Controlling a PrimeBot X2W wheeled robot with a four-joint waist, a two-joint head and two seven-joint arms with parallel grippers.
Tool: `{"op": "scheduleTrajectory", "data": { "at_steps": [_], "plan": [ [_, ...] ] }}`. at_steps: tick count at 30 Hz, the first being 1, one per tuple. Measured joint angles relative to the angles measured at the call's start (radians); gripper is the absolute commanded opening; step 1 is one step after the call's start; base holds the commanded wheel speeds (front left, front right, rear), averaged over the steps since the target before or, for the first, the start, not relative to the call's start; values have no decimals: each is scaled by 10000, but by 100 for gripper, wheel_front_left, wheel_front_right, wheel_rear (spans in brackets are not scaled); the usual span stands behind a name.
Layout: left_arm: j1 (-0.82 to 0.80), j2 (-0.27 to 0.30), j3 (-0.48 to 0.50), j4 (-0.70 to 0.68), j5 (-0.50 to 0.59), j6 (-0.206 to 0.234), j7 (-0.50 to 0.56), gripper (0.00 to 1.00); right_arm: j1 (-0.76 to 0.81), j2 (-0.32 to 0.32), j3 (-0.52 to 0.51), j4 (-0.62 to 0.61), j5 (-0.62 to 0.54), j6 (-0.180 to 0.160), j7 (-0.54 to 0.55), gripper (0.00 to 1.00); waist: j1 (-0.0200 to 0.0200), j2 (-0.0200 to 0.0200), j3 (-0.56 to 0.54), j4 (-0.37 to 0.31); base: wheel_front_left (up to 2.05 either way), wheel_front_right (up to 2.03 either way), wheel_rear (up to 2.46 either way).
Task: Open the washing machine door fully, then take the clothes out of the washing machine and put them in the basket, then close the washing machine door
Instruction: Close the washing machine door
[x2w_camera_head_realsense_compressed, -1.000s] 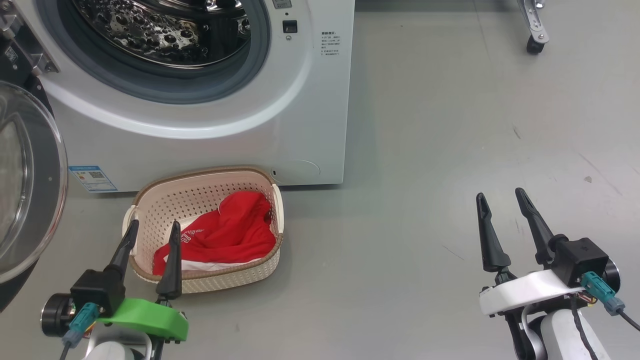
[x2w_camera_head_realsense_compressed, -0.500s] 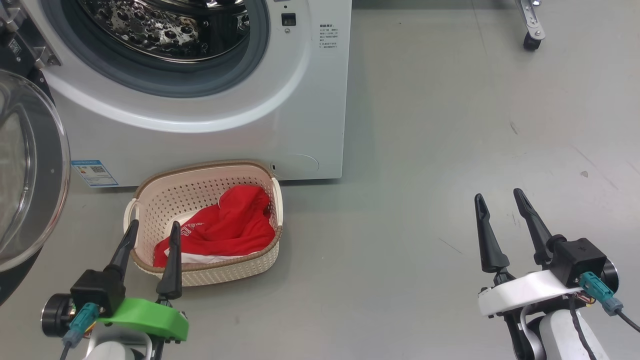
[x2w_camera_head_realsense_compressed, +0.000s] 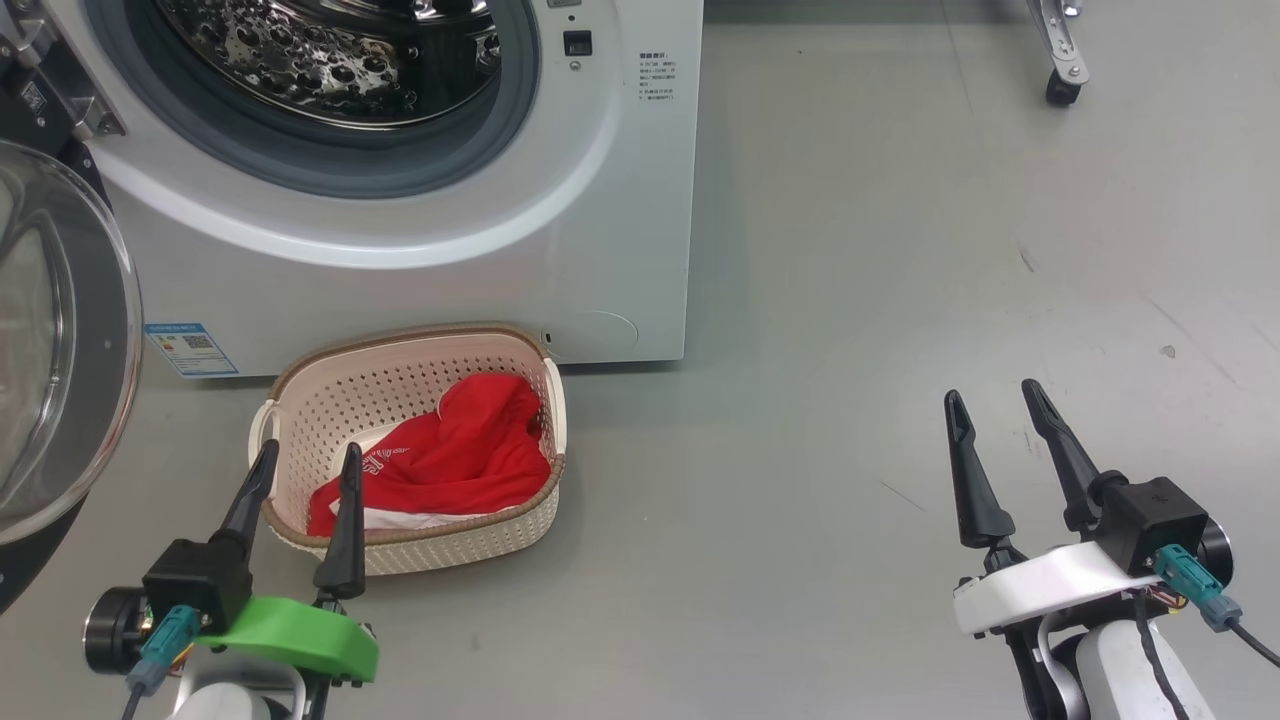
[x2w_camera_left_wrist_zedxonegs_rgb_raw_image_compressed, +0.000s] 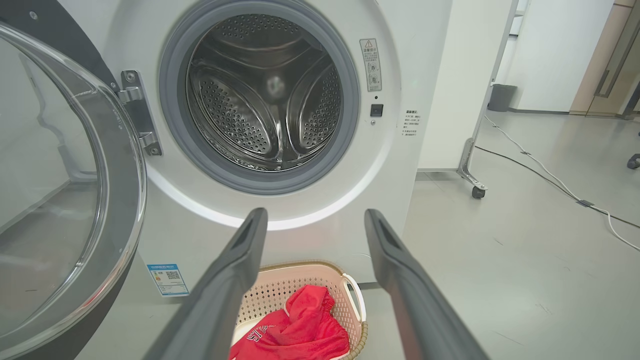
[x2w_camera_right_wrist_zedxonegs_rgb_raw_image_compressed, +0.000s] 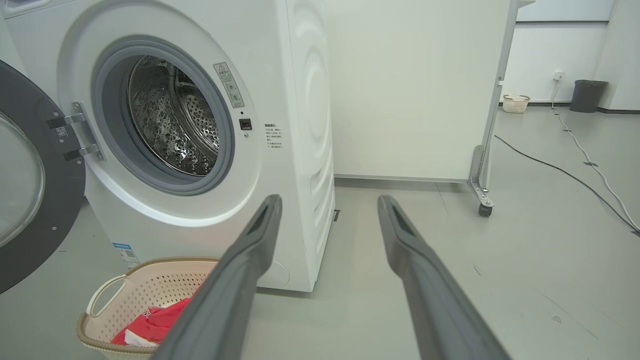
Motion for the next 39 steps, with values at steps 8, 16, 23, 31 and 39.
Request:
{"op": "scheduleTrajectory", "data": {
  "at_steps": [8, 16, 23, 31, 39],
  "plan": [
    [1, -15, 10, 0, 10, 0, 0, 100, 1, 0, 2, 0, 0, 15, 0, 100, 0, 0, 28, -5, 0, 0, 0],
    [1, -19, 29, 0, 84, 0, 0, 100, 1, 0, -2, -2, 0, 15, 0, 100, 0, 0, 88, -31, 0, 0, 0],
    [1, -21, 31, 0, 151, 0, 0, 100, 1, 0, -8, -8, 0, 13, 0, 100, 0, 0, 113, -51, 0, 0, 0],
    [-1, -42, -61, 27, 178, 0, 0, 100, 8, 0, -105, -82, 0, -10, 0, 100, 0, 0, 183, 51, 0, 0, 0],
    [-18, -56, -117, 36, 178, 0, 0, 100, 11, 0, -115, -182, 0, -10, 0, 100, 0, 0, 377, 474, 0, 0, 0]
  ]
}}
